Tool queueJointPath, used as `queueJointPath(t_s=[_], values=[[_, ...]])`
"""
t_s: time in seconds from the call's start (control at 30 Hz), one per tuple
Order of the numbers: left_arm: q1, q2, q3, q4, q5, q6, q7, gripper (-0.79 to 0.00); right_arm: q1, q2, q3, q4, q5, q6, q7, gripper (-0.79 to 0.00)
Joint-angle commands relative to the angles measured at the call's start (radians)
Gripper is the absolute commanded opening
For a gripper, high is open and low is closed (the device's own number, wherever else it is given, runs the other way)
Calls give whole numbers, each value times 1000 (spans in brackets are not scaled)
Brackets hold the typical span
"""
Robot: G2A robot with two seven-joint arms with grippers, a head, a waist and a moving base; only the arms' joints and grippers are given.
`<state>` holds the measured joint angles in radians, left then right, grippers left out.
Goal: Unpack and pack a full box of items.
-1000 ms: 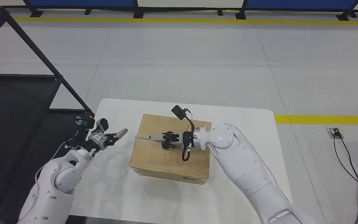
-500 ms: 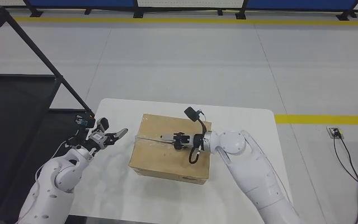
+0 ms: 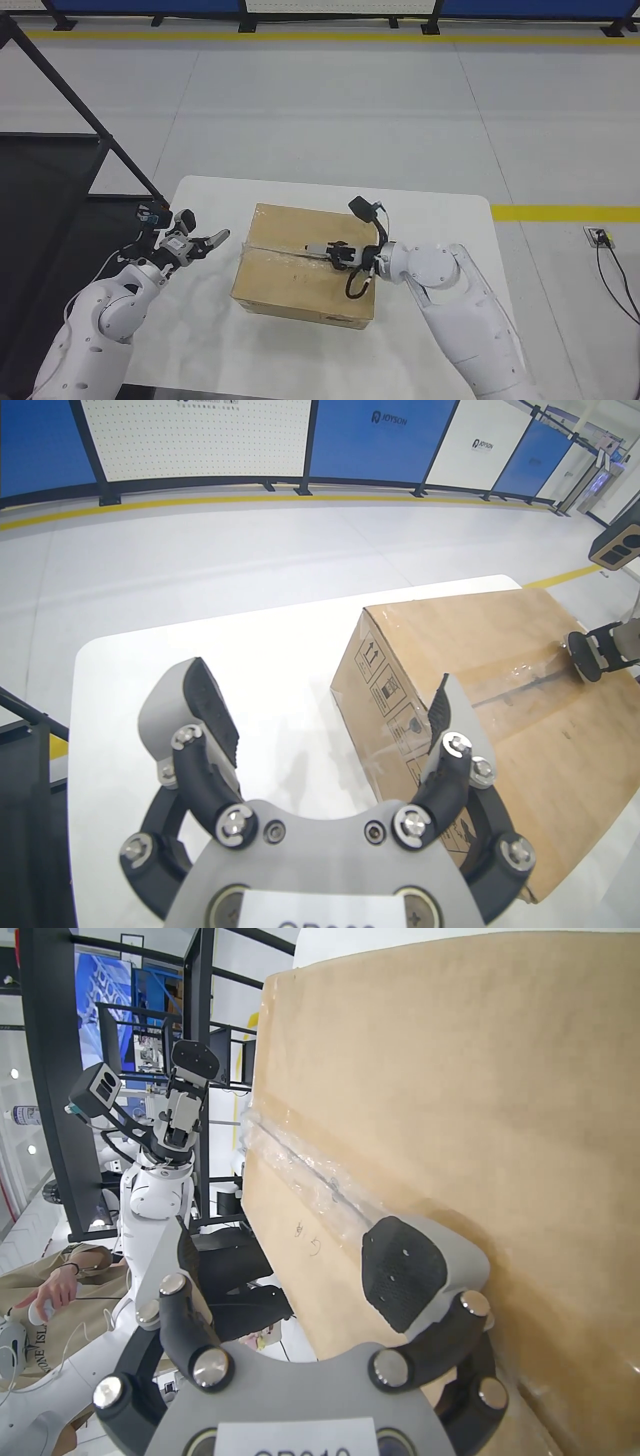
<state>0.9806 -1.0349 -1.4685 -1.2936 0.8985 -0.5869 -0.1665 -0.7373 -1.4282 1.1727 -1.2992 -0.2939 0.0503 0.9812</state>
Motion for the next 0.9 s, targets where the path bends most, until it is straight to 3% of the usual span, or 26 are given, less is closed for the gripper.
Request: queueJointPath(t_s=[0.0, 0.87], values=[[-1, 0, 1, 0, 0, -1, -2, 0, -18, 6, 15, -25, 1, 2, -1, 0], [-27, 5, 5, 18, -1, -11, 1, 0, -211, 76, 218, -268, 48, -7, -20, 0]])
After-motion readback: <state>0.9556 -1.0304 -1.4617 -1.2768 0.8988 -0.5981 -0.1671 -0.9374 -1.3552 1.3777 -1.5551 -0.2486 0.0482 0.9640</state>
